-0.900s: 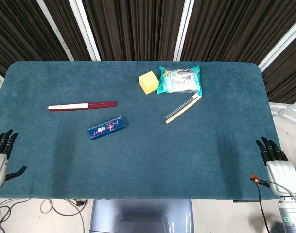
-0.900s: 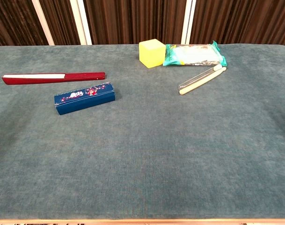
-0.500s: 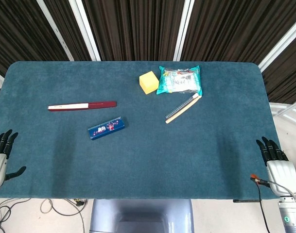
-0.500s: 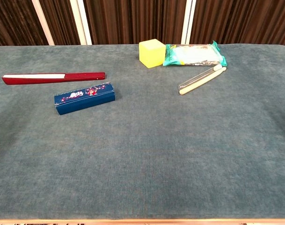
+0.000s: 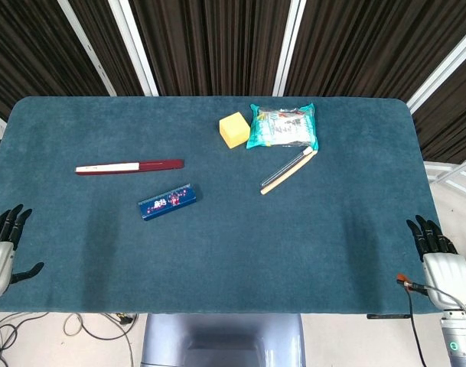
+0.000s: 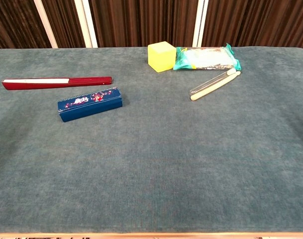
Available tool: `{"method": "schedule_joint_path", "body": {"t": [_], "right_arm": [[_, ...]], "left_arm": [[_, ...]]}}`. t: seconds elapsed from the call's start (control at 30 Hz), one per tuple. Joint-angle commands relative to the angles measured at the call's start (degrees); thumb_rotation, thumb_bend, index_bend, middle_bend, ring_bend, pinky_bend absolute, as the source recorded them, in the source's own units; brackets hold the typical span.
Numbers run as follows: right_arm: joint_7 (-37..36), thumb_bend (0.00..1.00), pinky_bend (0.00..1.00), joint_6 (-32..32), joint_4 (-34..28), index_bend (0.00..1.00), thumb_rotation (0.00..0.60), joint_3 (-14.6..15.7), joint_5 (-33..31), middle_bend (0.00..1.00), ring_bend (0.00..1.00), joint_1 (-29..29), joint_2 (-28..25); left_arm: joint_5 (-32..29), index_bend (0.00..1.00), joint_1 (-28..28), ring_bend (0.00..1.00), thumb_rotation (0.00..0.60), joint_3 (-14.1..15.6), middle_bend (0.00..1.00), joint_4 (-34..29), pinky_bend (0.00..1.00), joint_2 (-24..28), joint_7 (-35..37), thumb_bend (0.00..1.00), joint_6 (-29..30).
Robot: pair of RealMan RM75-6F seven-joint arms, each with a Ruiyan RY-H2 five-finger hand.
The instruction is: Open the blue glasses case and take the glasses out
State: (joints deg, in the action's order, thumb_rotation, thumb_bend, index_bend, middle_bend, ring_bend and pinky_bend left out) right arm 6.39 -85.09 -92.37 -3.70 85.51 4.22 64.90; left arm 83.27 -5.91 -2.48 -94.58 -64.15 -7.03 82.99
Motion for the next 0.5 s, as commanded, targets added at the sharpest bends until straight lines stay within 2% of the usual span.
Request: {"method": "schedule_joint_path", "body": {"t": [0.03,0.33,0.37,0.5], "right_arm": [[-0.2,0.2,0.23,0.0,0.0,0.0,0.6,0.0,0.0,0.0,0.0,0.0,0.0],[-0.6,0.2,0.23,0.2,-0.1,0.0,0.6,0.1,0.4,0.0,0.0,0.1,-0.1],[-0.7,0.2,0.23,0.2,-0.1,0.0,0.6,0.2,0.4,0.0,0.0,0.1,-0.1],[-0.9,0.2,0.23,0.3,-0.1,0.0,0.6,0.1,0.2,0.0,0.0,0.1,-0.1]], "left_arm": [[-0.3,0.0,0.0,0.0,0.6,0.0,0.0,-0.4,0.01,0.1,-0.3,0.11,-0.1],[0.4,0.0,-1.8,0.0,0.6,0.2,0.0,-2.6,0.01,0.9,-5.3,0.13,-2.5],[1.0,0.0,-2.6,0.0,0.6,0.2,0.0,-3.1,0.01,1.0,-6.6,0.15,-3.3],[2.5,0.0,-6.3,0.0,0.6,0.1,0.0,-6.3,0.01,0.9,-11.5,0.34,-8.0]]}}
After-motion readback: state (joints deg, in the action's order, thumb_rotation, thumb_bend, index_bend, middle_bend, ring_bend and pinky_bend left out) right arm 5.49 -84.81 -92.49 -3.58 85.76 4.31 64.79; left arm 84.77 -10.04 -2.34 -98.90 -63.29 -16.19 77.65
